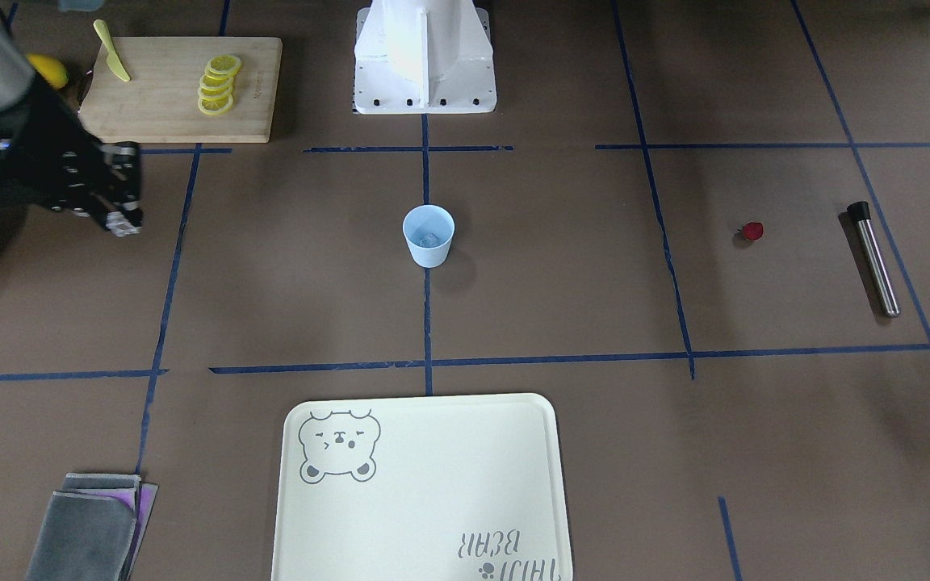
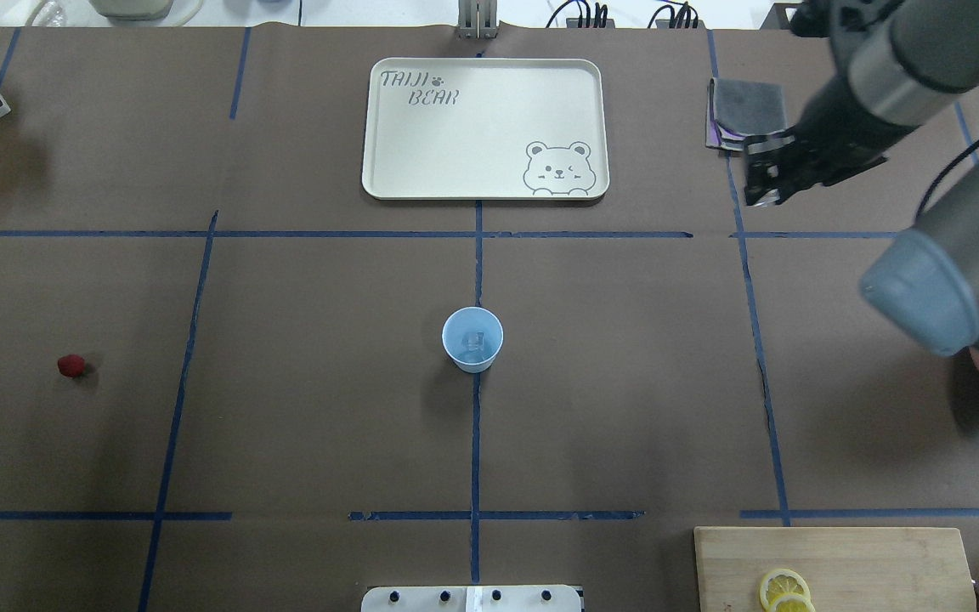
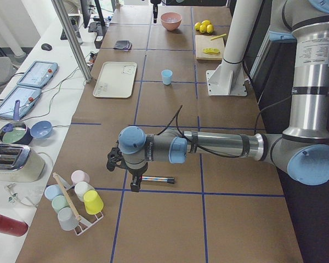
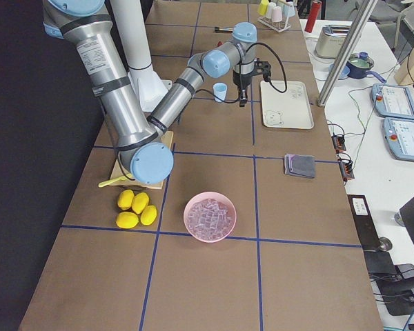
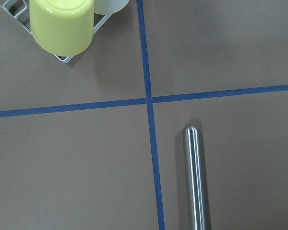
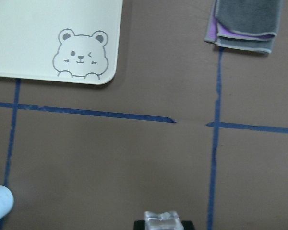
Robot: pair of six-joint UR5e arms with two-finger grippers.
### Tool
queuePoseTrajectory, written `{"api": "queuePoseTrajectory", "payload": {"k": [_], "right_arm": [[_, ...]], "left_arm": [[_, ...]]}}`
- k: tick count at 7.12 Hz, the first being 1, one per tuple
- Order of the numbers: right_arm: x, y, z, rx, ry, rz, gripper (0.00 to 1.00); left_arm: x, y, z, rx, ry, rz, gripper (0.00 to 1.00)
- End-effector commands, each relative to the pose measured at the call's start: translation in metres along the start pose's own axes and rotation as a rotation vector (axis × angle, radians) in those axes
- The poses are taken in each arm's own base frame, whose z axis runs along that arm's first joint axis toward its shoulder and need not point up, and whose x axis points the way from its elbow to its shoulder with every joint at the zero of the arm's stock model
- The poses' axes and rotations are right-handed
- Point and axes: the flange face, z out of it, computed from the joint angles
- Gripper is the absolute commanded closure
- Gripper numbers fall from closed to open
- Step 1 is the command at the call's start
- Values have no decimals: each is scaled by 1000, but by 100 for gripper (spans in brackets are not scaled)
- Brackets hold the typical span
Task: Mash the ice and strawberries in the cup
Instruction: 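Carry the ice cube with the right gripper over the light-blue cup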
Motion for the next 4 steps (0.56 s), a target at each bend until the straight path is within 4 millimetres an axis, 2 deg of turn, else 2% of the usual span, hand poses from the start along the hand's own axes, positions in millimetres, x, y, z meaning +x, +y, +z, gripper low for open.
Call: {"api": "queuePoseTrajectory", "payload": {"k": [1, 3, 4], "right_arm": [[-138, 19, 35, 0, -3, 71, 88], [-212, 55, 73, 20, 31, 94, 87], [-254, 59, 97, 12, 63, 127, 87]], "left_arm": [[0, 1, 0, -1, -2, 0, 0], [0, 0, 0, 0, 0, 1, 0], [0, 0, 0, 0, 0, 0, 0]]}}
